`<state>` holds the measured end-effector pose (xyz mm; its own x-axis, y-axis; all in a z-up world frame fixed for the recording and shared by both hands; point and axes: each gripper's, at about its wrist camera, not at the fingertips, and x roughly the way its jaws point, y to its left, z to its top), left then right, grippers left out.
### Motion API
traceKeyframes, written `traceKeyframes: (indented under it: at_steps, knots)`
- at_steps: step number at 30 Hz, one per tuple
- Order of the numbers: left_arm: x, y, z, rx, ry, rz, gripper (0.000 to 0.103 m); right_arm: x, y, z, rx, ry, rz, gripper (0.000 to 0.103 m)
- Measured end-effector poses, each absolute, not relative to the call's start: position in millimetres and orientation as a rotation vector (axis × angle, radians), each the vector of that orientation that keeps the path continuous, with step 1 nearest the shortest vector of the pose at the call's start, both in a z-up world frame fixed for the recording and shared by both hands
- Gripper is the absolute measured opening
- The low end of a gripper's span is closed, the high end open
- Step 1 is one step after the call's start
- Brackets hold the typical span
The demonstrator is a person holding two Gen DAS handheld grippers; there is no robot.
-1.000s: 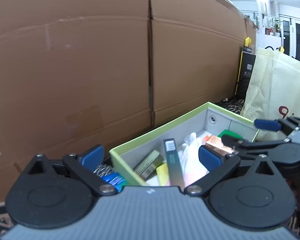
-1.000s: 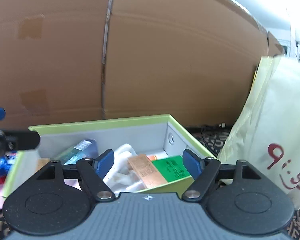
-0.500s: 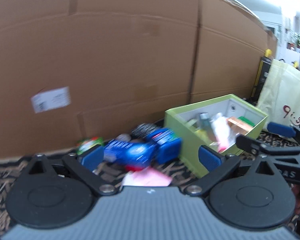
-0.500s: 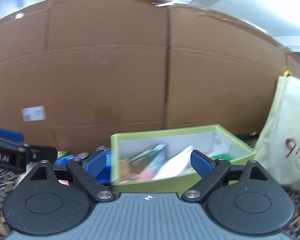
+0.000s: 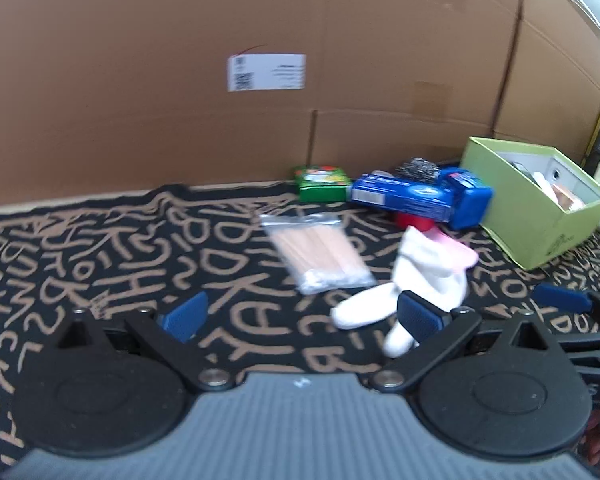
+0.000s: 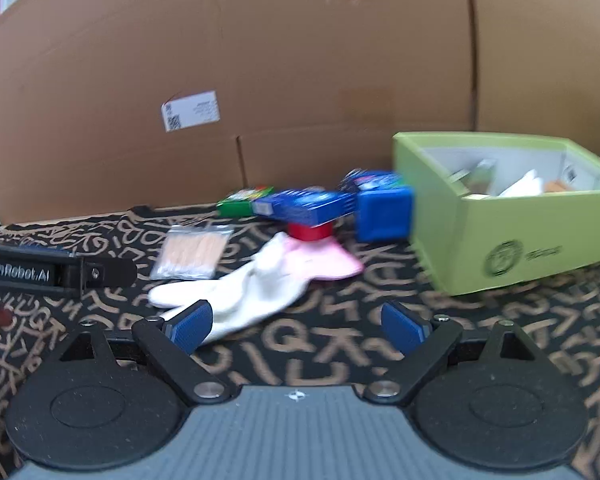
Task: Organize objects
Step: 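Grasp the white pink-trimmed sock with the right gripper while the left grasps the cotton swab bag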
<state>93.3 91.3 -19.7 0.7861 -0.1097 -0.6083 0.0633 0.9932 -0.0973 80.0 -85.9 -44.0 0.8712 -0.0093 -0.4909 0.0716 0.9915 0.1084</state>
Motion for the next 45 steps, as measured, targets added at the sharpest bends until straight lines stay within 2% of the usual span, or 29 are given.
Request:
traceKeyframes:
  at_steps: [9, 11, 12, 13, 16, 18, 20, 22, 23, 24, 25, 26, 27, 28, 30, 33, 35, 39, 40, 45]
  knots:
    - [130.5, 108.7, -28.4, -0.176, 0.709, -0.088, 0.103, 138.7, -57.6, -64.7, 0.262, 0.607, -0.114, 0.094]
    - [142.8, 104.4, -32.5, -0.184, 0.733, -0.095, 0.103, 137.0, -50.5, -67.2, 0.200, 0.589, -0.113, 0.076]
    - [148.8, 100.9, -34.6, -0.181, 0.742, -0.103, 0.103, 134.1, -49.1, -66.4, 0.169, 0.589, -0.116, 0.045]
    - [154.5, 96.3, -37.2, -0.174, 0.751, -0.114, 0.103, 130.7, -50.2, -64.4, 0.152, 0.587, -0.115, 0.024]
    - [171.4, 80.1, -44.7, -0.141, 0.778, -0.141, 0.103, 117.7, -63.5, -61.0, 0.163, 0.599, -0.065, 0.012]
    - [181.3, 69.2, -50.3, -0.111, 0.796, -0.153, 0.103, 104.6, -72.2, -60.7, 0.142, 0.608, -0.063, 0.011]
    - [187.7, 60.5, -55.7, -0.080, 0.801, -0.157, 0.098, 89.3, -82.8, -60.9, 0.136, 0.614, -0.079, 0.011]
    - [186.7, 52.1, -57.4, 0.006, 0.772, -0.148, 0.068, 73.5, -93.8, -61.1, 0.119, 0.615, -0.129, 0.011]
    - [185.4, 49.6, -57.5, 0.037, 0.763, -0.143, 0.062, 67.2, -99.8, -60.5, 0.117, 0.617, -0.154, 0.011]
    - [182.8, 50.4, -57.0, 0.034, 0.759, -0.162, 0.051, 61.6, -105.3, -59.6, 0.127, 0.617, -0.164, 0.012]
    - [180.4, 52.2, -55.7, 0.022, 0.761, -0.180, 0.040, 57.6, -109.9, -57.9, 0.155, 0.612, -0.170, 0.016]
    - [177.0, 55.1, -53.8, 0.017, 0.764, -0.197, 0.036, 54.2, -114.0, -56.5, 0.189, 0.605, -0.169, 0.020]
    - [171.9, 58.3, -53.1, 0.013, 0.768, -0.216, 0.031, 52.3, -116.3, -54.7, 0.220, 0.598, -0.162, 0.034]
    - [165.7, 61.0, -52.5, 0.013, 0.772, -0.233, 0.029, 51.6, -116.0, -53.3, 0.244, 0.587, -0.152, 0.053]
    - [148.0, 66.7, -51.9, 0.023, 0.776, -0.269, 0.028, 50.3, -111.7, -50.7, 0.271, 0.556, -0.131, 0.071]
    - [121.9, 73.0, -49.6, 0.039, 0.778, -0.293, 0.028, 55.7, -99.3, -51.0, 0.250, 0.540, -0.084, 0.072]
    - [114.6, 76.9, -47.3, 0.021, 0.778, -0.286, 0.032, 67.6, -92.5, -52.1, 0.242, 0.550, -0.078, 0.072]
    - [116.7, 81.7, -46.0, -0.002, 0.764, -0.234, 0.056, 91.9, -85.5, -57.2, 0.294, 0.559, -0.081, 0.072]
    - [119.6, 81.2, -46.5, -0.003, 0.763, -0.226, 0.059, 96.9, -83.7, -58.7, 0.305, 0.558, -0.091, 0.072]
    - [128.4, 75.6, -50.5, 0.025, 0.758, -0.199, 0.059, 116.3, -75.8, -67.6, 0.320, 0.556, -0.116, 0.075]
